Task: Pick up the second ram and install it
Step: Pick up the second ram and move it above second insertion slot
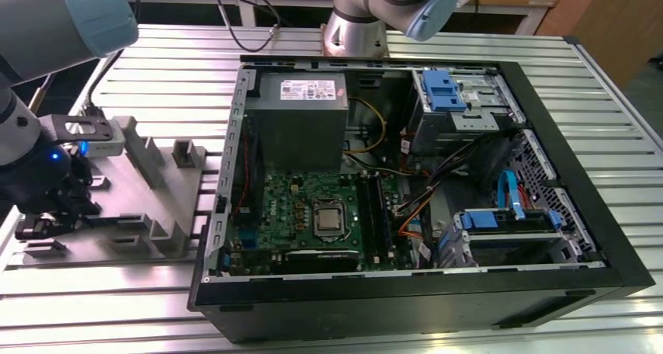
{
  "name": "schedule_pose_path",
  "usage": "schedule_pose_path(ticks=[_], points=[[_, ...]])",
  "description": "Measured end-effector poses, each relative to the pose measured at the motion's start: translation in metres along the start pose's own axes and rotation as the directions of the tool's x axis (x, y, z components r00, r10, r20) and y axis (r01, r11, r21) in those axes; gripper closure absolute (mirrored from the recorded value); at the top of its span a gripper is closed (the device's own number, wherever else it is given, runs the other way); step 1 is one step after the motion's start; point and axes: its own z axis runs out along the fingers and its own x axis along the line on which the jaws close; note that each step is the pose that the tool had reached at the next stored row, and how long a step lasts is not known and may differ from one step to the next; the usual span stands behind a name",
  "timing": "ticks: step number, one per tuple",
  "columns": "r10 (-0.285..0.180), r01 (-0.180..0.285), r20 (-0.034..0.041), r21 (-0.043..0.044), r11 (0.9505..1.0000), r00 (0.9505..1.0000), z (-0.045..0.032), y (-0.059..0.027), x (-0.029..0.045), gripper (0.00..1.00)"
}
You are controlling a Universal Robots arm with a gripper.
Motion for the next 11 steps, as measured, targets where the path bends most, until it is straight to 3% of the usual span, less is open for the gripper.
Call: schedule_pose_path(ticks=[9,10,11], points=[[0.000,0.000,0.0000,0.0000,1.0000,1.0000,0.0001,0.0001,-0.0003,0.72],[0.000,0.000,0.0000,0.0000,1.0000,1.0000,0.0001,0.0001,-0.0003,0.79],[0.000,0.000,0.0000,0.0000,1.0000,1.0000,0.0001,0.0001,-0.0004,0.79]])
